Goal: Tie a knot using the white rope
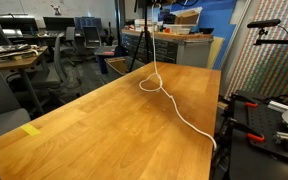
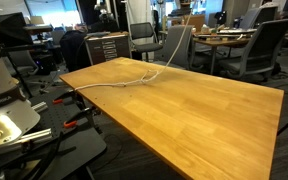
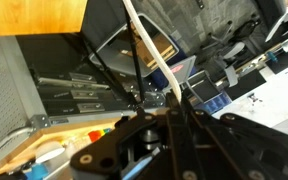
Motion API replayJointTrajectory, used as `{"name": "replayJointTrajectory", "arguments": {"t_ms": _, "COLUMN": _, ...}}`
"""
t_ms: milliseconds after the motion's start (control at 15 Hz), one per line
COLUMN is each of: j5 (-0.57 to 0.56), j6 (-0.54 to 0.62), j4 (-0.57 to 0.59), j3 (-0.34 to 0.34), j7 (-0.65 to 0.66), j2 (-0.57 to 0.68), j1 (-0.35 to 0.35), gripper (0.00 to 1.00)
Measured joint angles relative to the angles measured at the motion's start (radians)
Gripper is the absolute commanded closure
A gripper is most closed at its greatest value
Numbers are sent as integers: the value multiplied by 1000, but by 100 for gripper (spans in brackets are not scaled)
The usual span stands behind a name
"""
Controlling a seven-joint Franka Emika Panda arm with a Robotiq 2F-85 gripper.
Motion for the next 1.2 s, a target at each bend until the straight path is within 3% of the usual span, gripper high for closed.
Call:
{"name": "replayJointTrajectory", "arguments": {"t_ms": 200, "j5": -112, "j6": -191, "j4": 23, "j3": -54, "j7": 66, "j2": 47, "j1": 144, "gripper": 89}}
{"name": "replayJointTrajectory", "arguments": {"t_ms": 267, "j5": -117, "j6": -257, "j4": 20, "j3": -41, "j7": 59, "j2": 53, "j1": 176, "gripper": 91}}
{"name": "replayJointTrajectory", "arguments": {"t_ms": 400, "j5": -129, "j6": -392, "j4": 13, "j3": 58, "j7": 41, "j2": 55, "j1": 171, "gripper": 90}}
{"name": "replayJointTrajectory", "arguments": {"t_ms": 600, "j5": -128, "j6": -558, "j4": 12, "j3": 271, "j7": -27, "j2": 59, "j1": 65, "gripper": 94}}
{"name": "replayJointTrajectory", "arguments": {"t_ms": 867, "j5": -114, "j6": -662, "j4": 19, "j3": 583, "j7": -209, "j2": 60, "j1": -175, "gripper": 93}}
{"name": "replayJointTrajectory", "arguments": {"t_ms": 1000, "j5": -90, "j6": -695, "j4": 26, "j3": 701, "j7": -321, "j2": 61, "j1": -268, "gripper": 93}}
{"name": "replayJointTrajectory", "arguments": {"t_ms": 1200, "j5": -24, "j6": -707, "j4": 37, "j3": 820, "j7": -498, "j2": 66, "j1": -351, "gripper": 94}}
